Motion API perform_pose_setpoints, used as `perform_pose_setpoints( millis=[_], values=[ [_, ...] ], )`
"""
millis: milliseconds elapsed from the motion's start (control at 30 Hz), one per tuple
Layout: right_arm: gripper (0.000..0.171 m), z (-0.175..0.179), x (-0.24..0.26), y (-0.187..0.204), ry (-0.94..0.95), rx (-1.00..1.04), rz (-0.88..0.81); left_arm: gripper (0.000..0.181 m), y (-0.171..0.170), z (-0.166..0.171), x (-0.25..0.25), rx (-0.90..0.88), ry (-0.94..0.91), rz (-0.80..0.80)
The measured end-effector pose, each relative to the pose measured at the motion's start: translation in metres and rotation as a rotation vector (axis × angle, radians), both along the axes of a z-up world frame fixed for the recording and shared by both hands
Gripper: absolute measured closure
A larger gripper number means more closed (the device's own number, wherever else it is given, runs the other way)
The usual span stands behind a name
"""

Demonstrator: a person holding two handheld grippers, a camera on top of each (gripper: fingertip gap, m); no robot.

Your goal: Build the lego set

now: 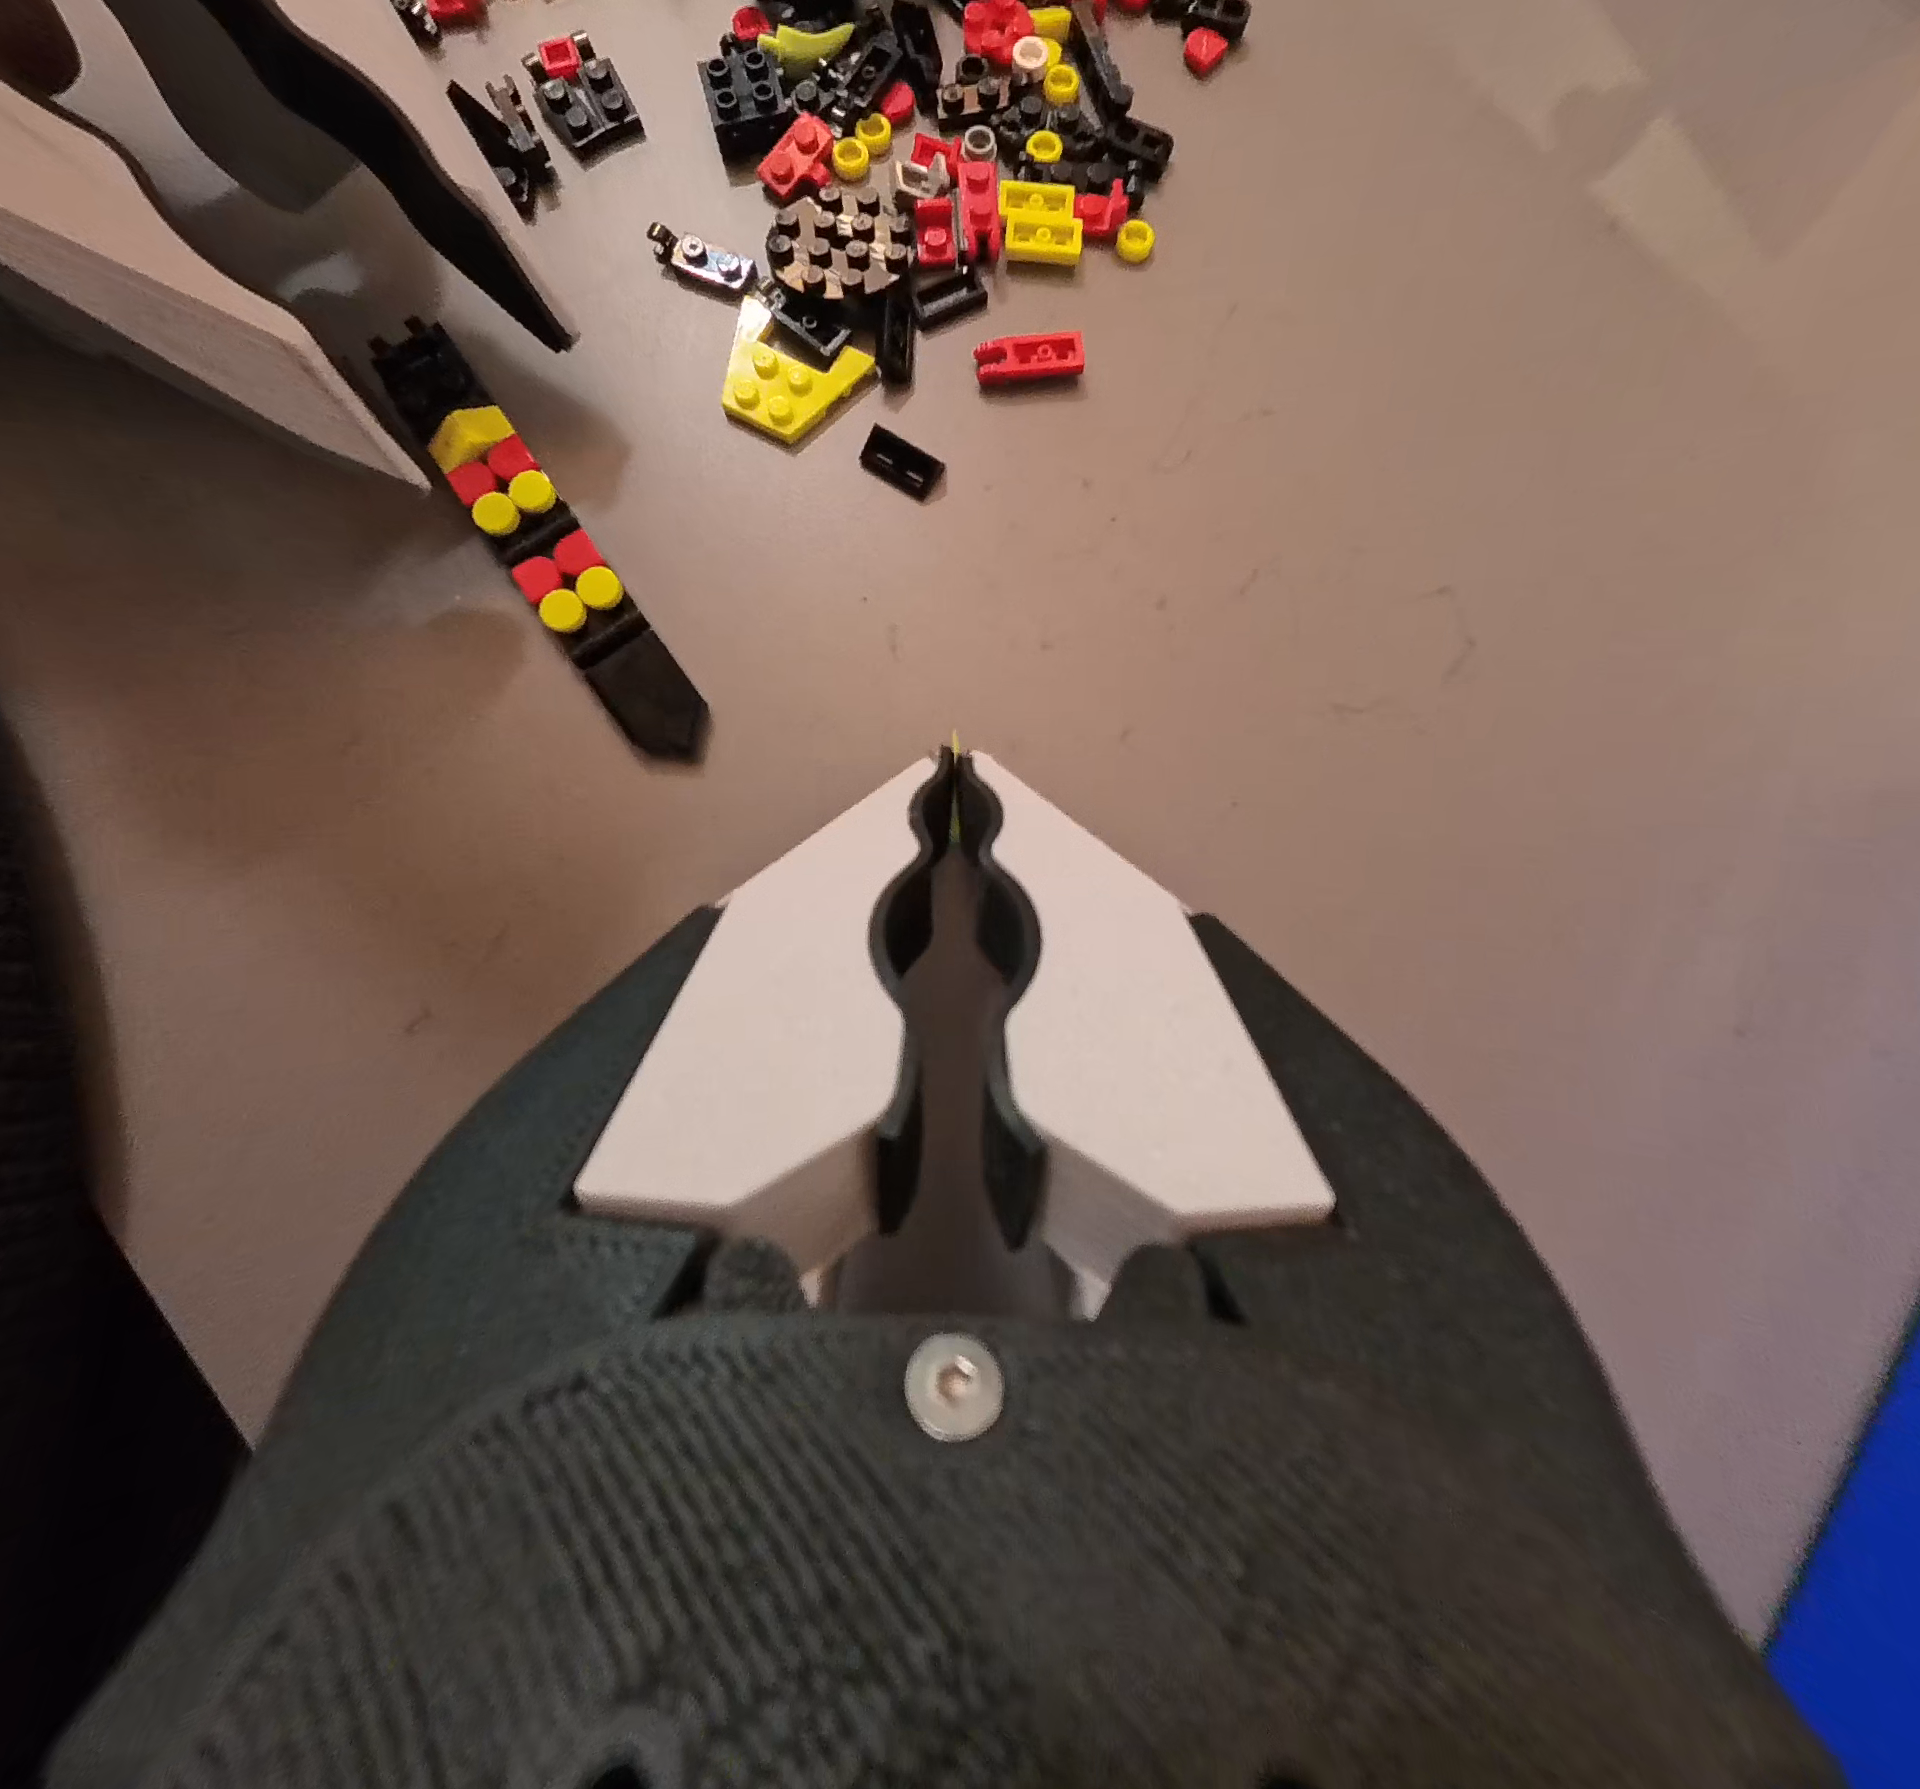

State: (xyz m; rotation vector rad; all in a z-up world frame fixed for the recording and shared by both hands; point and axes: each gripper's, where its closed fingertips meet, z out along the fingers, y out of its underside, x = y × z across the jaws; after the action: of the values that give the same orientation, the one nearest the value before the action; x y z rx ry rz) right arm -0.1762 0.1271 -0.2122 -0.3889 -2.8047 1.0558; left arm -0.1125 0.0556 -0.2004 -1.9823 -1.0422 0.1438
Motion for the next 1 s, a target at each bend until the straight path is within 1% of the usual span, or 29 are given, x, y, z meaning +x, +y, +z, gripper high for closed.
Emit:
perform_pose_setpoints(
  millis=[600, 800, 1000],
  values=[
    [0.171, 0.015, 0.000, -0.007, -0.010, -0.095, -0.002, 0.151, -0.001, 0.005, -0.003, 0.017, 0.017, 0.016],
    [0.171, 0.022, 0.002, -0.019, 0.011, -0.126, 0.035, 0.151, -0.006, 0.007, -0.001, 0.031, 0.015, 0.049],
    [0.171, 0.024, 0.005, -0.044, 0.006, -0.145, 0.116, 0.151, -0.023, 0.008, 0.005, 0.027, 0.025, 0.129]
  ],
)
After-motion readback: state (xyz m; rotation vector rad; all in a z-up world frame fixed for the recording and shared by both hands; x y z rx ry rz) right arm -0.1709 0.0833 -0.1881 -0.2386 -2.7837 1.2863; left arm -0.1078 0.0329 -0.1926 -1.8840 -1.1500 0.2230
